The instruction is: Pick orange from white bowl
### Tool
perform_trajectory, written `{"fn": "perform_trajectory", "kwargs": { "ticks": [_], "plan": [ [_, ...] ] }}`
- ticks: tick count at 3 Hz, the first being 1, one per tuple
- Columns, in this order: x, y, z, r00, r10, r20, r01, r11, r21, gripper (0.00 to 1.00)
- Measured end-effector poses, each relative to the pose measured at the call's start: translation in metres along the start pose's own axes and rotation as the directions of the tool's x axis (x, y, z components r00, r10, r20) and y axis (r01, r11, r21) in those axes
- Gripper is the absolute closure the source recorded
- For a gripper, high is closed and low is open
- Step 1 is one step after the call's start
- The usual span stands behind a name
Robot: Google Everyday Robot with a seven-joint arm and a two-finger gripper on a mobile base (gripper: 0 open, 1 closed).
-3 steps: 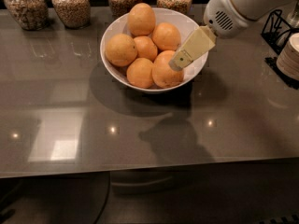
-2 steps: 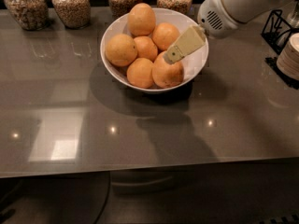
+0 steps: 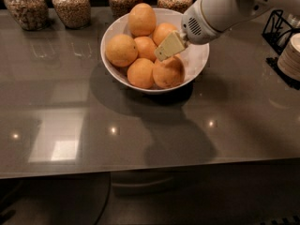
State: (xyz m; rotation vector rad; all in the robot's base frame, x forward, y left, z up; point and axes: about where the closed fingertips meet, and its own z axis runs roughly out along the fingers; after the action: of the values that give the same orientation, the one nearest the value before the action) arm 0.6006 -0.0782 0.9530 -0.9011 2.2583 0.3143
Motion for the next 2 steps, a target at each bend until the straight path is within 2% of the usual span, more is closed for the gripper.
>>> {"fn": "perform_trajectory", "kwargs": {
  "ticks": [1, 2],
  "plan": [
    [-0.005, 0.012, 0.010, 1.000, 0.020, -0.006, -0.020, 0.9990, -0.041, 0.28],
    [-0.008, 0.025, 0.003, 1.000, 0.030, -0.008, -0.031, 0.9978, -0.058, 0.30]
  ]
}}
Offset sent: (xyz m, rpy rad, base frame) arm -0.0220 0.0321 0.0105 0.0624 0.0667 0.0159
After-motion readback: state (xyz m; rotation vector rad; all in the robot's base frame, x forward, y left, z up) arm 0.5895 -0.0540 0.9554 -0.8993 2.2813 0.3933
